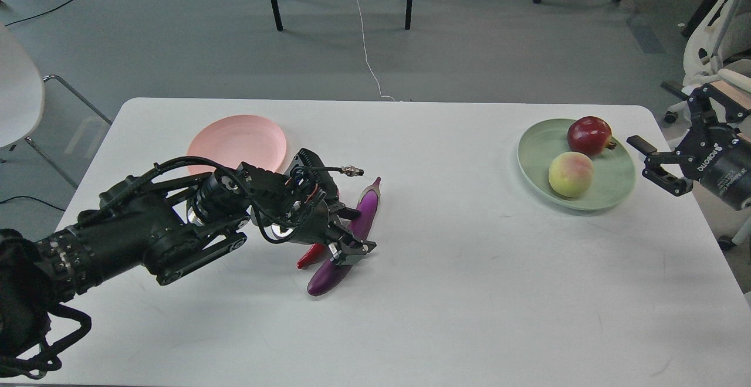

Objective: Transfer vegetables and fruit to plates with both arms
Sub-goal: 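Close the left gripper around the eggplant's stem end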

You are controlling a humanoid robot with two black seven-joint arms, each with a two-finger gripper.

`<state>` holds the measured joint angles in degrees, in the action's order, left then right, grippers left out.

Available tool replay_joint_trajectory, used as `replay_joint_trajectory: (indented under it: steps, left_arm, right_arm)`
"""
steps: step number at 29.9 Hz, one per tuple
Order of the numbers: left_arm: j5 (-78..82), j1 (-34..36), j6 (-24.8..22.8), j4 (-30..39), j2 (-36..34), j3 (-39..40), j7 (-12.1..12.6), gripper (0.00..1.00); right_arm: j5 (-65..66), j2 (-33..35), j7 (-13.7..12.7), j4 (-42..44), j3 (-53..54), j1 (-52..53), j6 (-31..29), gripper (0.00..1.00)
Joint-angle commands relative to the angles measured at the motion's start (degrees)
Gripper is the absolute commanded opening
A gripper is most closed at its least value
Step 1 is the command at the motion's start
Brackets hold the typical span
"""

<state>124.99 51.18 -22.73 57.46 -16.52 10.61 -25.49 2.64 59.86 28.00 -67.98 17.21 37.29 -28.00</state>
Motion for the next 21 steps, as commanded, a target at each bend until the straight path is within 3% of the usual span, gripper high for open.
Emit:
replay_joint_trajectory:
  steps: [1, 10, 21]
  left_arm:
    - [0.01, -0.03, -0.04, -0.07, -0.01, -0.32, 0.00, 0.62]
    - [0.01, -0.20, -0.04, -0.42, -0.10, -0.32, 0.00, 0.60]
    - [0.01, 0.32, -0.04, -0.51, -0.27, -0.32, 0.00, 0.65]
  right_arm:
    - [0.00, 0.00, 0.00, -0.04, 0.01, 0.06, 0.00, 0.99]
    - [0.00, 0.00, 0.00, -0.04, 0.01, 0.06, 0.00, 0.99]
    - [0.00, 0.00, 0.00, -0.13, 0.10, 0.06, 0.00, 0.99]
